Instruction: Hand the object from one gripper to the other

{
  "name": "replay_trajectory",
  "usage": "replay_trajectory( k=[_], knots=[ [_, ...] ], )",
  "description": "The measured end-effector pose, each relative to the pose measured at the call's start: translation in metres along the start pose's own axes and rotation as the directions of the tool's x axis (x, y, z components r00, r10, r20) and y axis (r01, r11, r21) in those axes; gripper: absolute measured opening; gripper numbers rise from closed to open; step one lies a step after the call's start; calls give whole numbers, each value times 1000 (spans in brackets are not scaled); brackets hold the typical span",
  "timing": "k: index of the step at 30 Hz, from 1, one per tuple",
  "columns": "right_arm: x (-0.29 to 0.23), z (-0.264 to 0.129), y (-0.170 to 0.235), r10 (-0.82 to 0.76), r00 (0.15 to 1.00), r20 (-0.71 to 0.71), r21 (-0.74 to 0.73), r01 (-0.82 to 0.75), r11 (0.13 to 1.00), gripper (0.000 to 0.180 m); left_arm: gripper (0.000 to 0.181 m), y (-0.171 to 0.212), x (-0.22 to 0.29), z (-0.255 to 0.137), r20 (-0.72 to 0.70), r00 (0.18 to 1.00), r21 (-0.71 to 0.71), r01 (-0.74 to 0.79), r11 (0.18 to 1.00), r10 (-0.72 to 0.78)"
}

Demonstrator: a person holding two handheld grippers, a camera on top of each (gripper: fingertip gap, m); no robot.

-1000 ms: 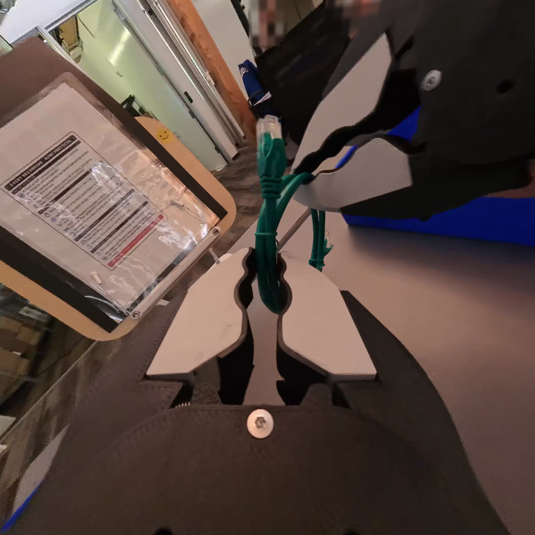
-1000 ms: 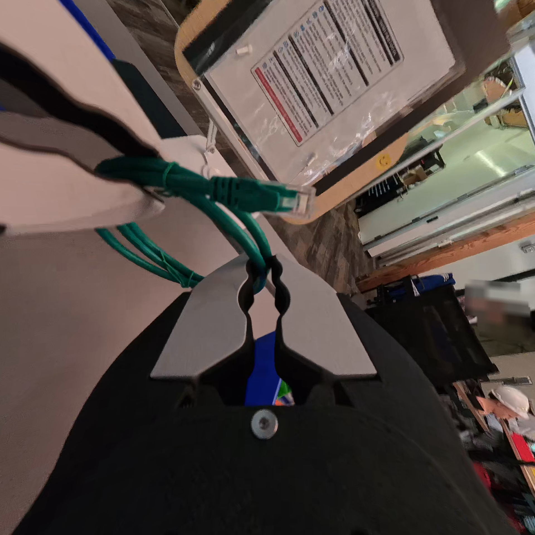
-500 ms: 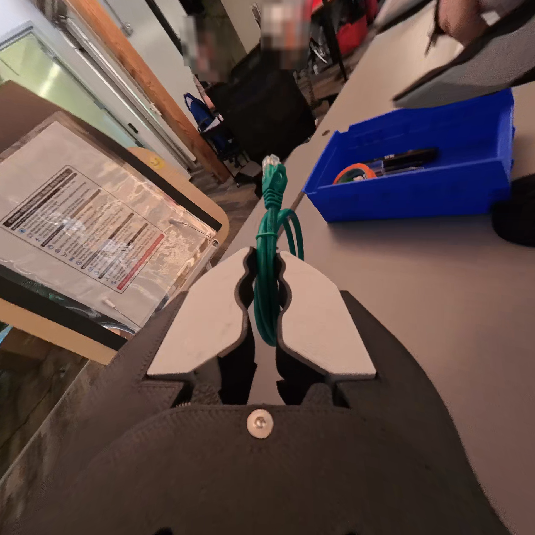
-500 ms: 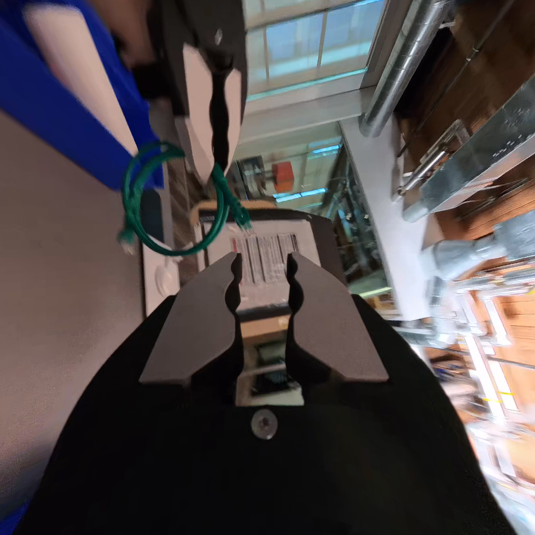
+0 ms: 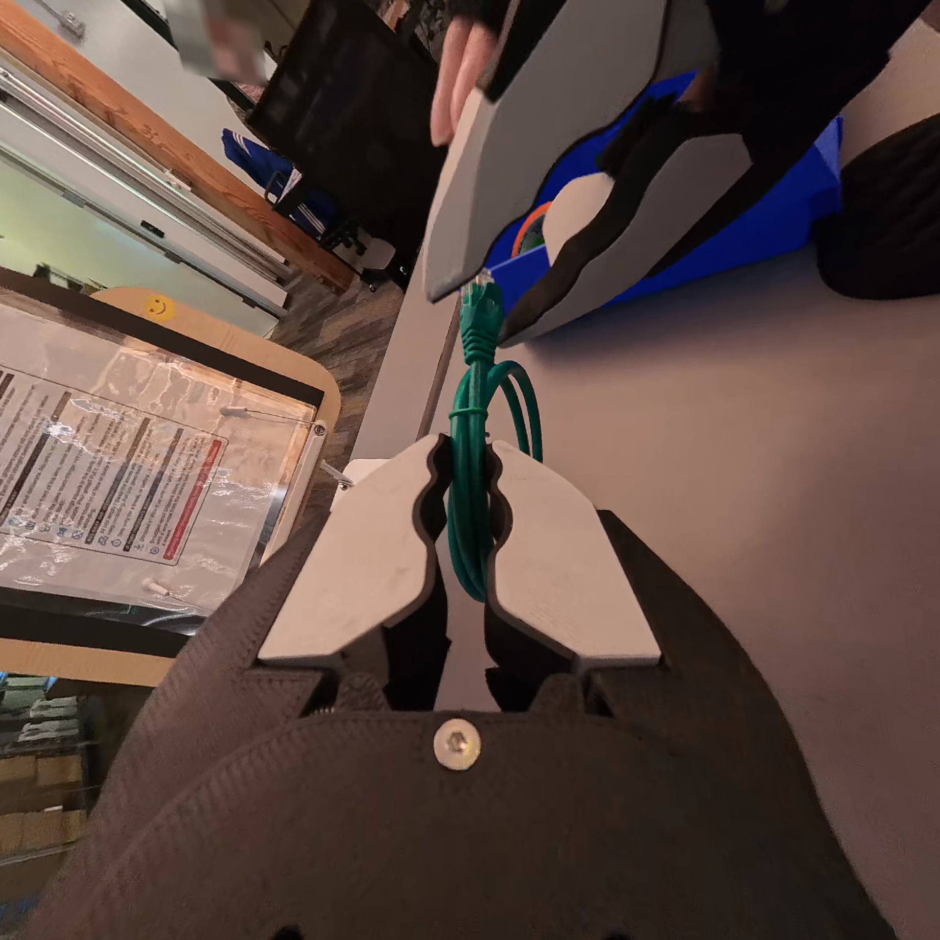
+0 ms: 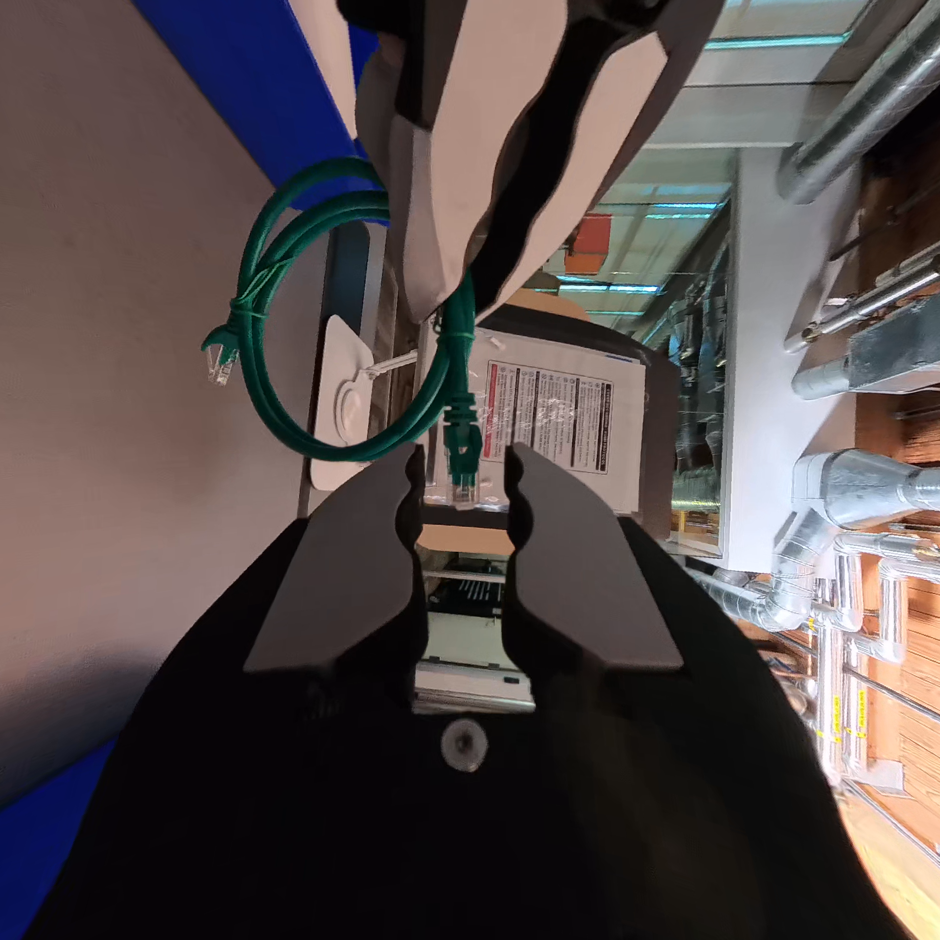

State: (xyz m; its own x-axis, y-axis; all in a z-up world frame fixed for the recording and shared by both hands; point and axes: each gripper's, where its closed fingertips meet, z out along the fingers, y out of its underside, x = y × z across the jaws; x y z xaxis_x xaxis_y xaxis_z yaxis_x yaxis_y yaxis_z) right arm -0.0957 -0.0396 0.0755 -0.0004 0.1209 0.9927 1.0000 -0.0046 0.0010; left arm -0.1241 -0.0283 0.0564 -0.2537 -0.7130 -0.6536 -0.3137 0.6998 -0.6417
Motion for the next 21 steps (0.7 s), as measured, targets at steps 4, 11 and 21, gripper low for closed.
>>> replay_trajectory(
  k=[4,11,21],
  knots=[
    [-4,5,5,-14,1000,16,-60,15,998,14,12,0,2,0,7,1000,-15,-16,1000,16],
    [36,-2,25,243,959,-149,-103,-259,960,14,54,-25,-51,-40,279,948,191,104,976,-155],
    [121,-73,101,852,327,-408,392,-780,487,14,64,-32,-97,-91,80,797,526,476,705,-599]
  ],
)
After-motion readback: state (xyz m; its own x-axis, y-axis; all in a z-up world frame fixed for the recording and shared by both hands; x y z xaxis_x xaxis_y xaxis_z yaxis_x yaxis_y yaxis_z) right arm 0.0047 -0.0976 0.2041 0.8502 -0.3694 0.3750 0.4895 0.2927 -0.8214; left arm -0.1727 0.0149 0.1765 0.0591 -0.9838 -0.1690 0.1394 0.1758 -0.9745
